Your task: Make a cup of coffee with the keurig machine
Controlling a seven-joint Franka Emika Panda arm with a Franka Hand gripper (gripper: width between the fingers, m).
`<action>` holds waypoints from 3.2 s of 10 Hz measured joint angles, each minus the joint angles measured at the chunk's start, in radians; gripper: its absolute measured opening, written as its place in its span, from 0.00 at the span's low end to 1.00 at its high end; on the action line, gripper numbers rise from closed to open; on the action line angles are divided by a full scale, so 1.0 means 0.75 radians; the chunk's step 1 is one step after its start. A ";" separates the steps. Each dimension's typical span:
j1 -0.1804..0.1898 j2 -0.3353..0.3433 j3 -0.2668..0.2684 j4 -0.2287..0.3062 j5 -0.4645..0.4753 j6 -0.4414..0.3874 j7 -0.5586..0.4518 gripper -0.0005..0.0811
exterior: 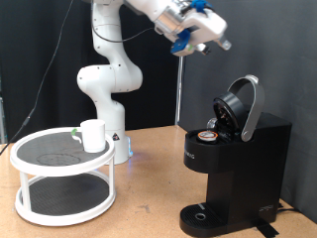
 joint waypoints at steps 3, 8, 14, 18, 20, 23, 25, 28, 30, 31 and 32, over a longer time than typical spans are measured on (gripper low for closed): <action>0.022 0.041 0.096 0.053 0.001 0.078 0.156 0.91; 0.027 0.084 0.157 0.093 0.067 0.210 0.203 0.91; 0.070 0.250 0.309 0.297 -0.031 0.200 0.382 0.91; 0.092 0.314 0.379 0.368 -0.090 0.231 0.418 0.91; 0.093 0.310 0.388 0.363 -0.107 0.232 0.418 0.91; 0.082 0.298 0.383 0.339 -0.189 0.163 0.439 0.66; 0.070 0.297 0.380 0.304 -0.229 0.126 0.454 0.45; 0.050 0.292 0.376 0.247 -0.233 0.124 0.452 0.22; 0.039 0.280 0.369 0.217 -0.233 0.124 0.440 0.05; 0.036 0.270 0.364 0.202 -0.233 0.124 0.434 0.02; 0.031 0.261 0.362 0.184 -0.234 0.123 0.431 0.02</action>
